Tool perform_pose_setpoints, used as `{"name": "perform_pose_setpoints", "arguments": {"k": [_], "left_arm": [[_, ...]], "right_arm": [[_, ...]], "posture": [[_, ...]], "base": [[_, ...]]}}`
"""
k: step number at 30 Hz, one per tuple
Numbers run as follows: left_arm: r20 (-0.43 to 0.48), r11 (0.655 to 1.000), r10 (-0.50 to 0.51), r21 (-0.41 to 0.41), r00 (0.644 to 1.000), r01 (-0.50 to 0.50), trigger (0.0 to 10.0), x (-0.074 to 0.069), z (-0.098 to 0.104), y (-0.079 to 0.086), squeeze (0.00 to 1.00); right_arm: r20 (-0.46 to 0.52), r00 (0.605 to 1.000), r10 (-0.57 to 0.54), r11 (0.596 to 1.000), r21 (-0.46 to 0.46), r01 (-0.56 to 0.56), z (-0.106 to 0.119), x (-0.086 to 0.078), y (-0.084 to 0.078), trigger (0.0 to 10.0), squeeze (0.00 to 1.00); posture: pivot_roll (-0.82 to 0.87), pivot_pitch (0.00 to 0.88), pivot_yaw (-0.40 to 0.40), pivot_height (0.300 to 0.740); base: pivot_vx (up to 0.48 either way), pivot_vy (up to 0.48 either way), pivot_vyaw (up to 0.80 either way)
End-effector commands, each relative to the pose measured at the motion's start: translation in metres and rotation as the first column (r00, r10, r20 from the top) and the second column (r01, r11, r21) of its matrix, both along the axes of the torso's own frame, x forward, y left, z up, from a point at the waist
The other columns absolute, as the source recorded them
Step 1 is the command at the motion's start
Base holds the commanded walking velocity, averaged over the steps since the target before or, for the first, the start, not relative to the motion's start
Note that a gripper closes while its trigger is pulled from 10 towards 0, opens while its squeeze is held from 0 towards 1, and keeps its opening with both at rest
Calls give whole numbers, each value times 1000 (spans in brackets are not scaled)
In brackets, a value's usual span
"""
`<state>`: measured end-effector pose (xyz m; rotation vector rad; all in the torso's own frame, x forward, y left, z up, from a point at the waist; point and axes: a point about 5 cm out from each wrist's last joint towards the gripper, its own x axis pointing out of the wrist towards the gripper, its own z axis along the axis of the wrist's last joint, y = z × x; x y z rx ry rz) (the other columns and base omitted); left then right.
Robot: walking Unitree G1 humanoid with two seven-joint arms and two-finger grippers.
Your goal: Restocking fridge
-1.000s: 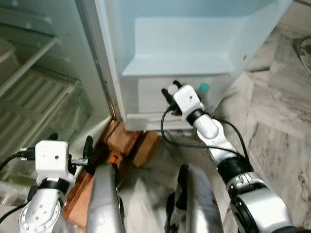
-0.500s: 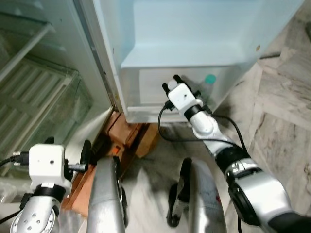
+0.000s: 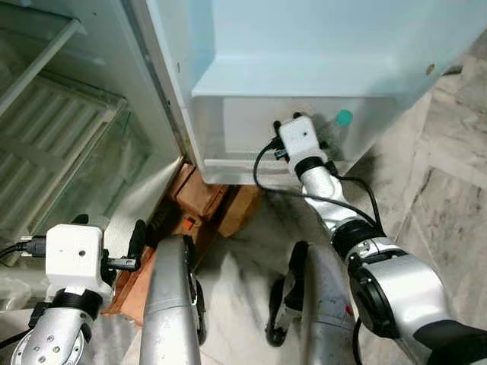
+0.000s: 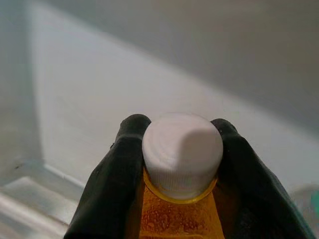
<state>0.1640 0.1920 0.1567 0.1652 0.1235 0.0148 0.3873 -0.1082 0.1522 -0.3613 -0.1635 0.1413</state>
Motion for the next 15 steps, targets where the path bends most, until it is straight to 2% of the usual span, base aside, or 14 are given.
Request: {"name": "perform_pose_setpoints", "arguments": {"k": [1,4,7,8,9,10,11,12,13,14,15], "left_arm": [[-17,1000,1,9,1000,-1,10000,-3,0,0,0],[-18,1000,-14,5,1000,14,10000,0,-1,-1,0],[-23,1000,-22,2,999,22,10000,1,-1,-3,0],[-24,1000,-25,0,999,25,10000,1,-2,-3,0],[-26,1000,-28,-1,999,28,10000,2,-2,-4,0],[-27,999,-32,-3,999,32,10000,2,-2,-4,0],[-28,999,-31,13,999,31,10000,4,-3,-5,0],[-28,999,-26,26,999,27,10000,4,-3,-4,0],[-28,999,-15,37,999,16,10000,4,-3,-3,0],[-29,999,-10,36,1000,11,10000,5,-4,-3,0],[-27,999,-13,31,1000,14,10000,6,-4,-3,0]], "right_arm": [[-78,996,-50,997,54,54,-11,-1,-8,10000,0],[-135,983,-121,987,87,133,-15,1,-19,10000,0],[-157,977,-146,984,80,160,-18,1,-24,10000,0],[-165,974,-153,982,82,168,-19,1,-25,10000,129],[-174,972,-158,981,87,175,-19,1,-26,10000,443],[-185,969,-163,978,98,183,-20,1,-27,10000,443],[-217,961,-171,969,140,204,-23,1,-29,10000,518],[-227,959,-172,965,157,211,-23,1,-30,10000,518],[-236,957,-169,961,175,213,-24,0,-31,10000,765],[-238,957,-167,961,178,212,-24,0,-31,10000,765],[-236,958,-166,962,177,210,-24,1,-31,10000,1000]], "posture": [[346,381,-5,555],[343,377,-3,555],[340,371,-2,555],[339,369,-3,555],[338,368,-4,555],[337,365,-4,555],[336,360,-4,555],[336,360,-4,555],[337,358,-3,555],[336,356,-3,555],[335,350,-5,555]], "base": [[0,0,0],[0,0,0],[0,0,0],[0,0,0],[0,0,0],[0,0,0],[0,0,0],[0,0,0],[0,0,0],[0,0,0],[0,0,0]]}}
